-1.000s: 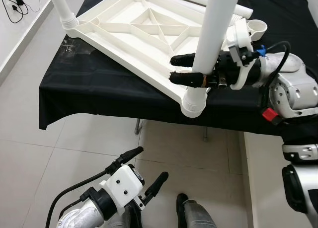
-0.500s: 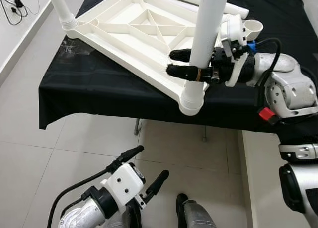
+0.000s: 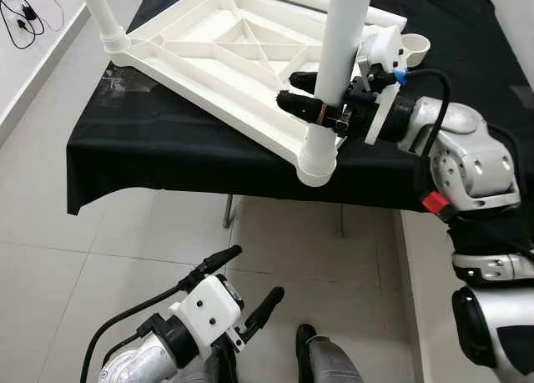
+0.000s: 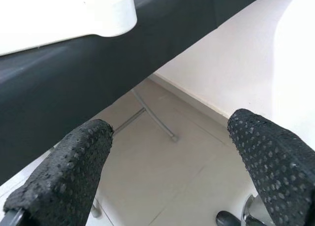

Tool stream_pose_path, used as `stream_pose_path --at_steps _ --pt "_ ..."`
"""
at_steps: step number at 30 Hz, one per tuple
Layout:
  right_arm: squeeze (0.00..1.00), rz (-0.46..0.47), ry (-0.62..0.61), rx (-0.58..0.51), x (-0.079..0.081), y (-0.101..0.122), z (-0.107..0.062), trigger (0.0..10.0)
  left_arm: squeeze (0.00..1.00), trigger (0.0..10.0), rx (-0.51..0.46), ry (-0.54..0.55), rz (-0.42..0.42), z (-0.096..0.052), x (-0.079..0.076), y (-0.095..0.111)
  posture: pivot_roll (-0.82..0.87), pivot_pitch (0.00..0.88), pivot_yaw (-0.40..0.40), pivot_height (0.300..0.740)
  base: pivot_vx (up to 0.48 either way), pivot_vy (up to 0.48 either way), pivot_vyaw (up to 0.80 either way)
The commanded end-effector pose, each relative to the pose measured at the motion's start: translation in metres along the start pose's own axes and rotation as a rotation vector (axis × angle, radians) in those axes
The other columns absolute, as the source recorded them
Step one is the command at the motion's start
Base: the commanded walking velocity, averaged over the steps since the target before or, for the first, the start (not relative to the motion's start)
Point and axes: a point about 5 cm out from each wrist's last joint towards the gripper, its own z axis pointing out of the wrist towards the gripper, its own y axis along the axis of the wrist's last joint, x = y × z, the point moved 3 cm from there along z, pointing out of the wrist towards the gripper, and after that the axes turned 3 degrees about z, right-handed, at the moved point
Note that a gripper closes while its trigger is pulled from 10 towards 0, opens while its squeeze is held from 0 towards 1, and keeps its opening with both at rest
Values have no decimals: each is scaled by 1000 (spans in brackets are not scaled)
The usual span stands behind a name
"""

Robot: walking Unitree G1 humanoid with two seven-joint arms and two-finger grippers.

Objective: Building children table

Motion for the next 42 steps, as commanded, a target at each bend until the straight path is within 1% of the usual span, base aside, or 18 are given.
stream_pose_path --at_steps 1,2,3,8,13,15,16,21,22,23,24,25,26,28,30,31,32,42 --pt "0 89 -129 129 -10 -38 -8 10000 0 10000 25 -10 -1 -3 -3 -7 20 367 19 740 0 0 0" --pt "0 89 -129 129 -10 -38 -8 10000 0 10000 25 -10 -1 -3 -3 -7 20 367 19 740 0 0 0" --pt "0 81 -177 126 -12 -38 -10 10000 0 10000 25 -10 0 -2 -3 -7 20 365 20 740 0 0 0" --pt "0 86 -204 124 -8 -40 -12 10000 0 10000 25 -9 3 -2 -2 -8 16 362 24 740 0 0 0" --pt "0 65 -267 130 -9 -41 -13 10000 0 10000 24 -11 6 -1 -1 -9 14 359 24 740 0 0 0" --pt "0 59 -331 126 -12 -41 -15 10000 0 10000 23 -9 8 -1 -1 -10 11 354 21 740 0 0 0" --pt "0 59 -331 126 -12 -41 -15 10000 0 10000 23 -9 8 -1 -1 -10 11 354 21 740 0 0 0" --pt "0 39 -448 131 -12 -42 -16 10000 0 10000 23 -4 10 0 1 -10 7 350 20 740 0 0 0" --pt "0 20 -507 135 -14 -43 -18 10000 0 10000 22 -3 11 0 1 -11 7 348 19 740 0 0 0" --pt "0 20 -507 135 -14 -43 -18 10000 0 10000 22 -3 11 0 1 -11 7 348 19 740 0 0 0" --pt "0 6 -585 131 -15 -44 -21 10000 0 10000 22 -2 12 1 1 -11 6 348 18 740 0 0 0" --pt "0 6 -585 131 -15 -44 -21 10000 0 10000 22 -2 12 1 1 -11 6 348 18 740 0 0 0" --pt "0 -7 -632 145 -15 -47 -24 10000 0 10000 22 -1 12 1 1 -11 6 348 18 740 0 0 0" --pt "0 -12 -660 155 -14 -49 -25 10000 0 10000 21 -1 12 1 1 -11 6 348 18 740 0 0 0" --pt "0 11 -736 185 -7 -60 -27 10000 0 10000 20 1 12 2 2 -12 -2 342 17 740 0 0 0" --pt "0 11 -736 185 -7 -60 -27 10000 0 10000 20 1 12 2 2 -12 -2 342 17 740 0 0 0" --pt "0 28 -787 194 -4 -65 -28 10000 0 10000 19 1 12 2 2 -12 0 340 17 740 0 0 0" --pt "0 33 -842 202 3 -69 -20 10000 0 10000 11 14 14 4 6 -11 4 324 14 740 0 0 0"
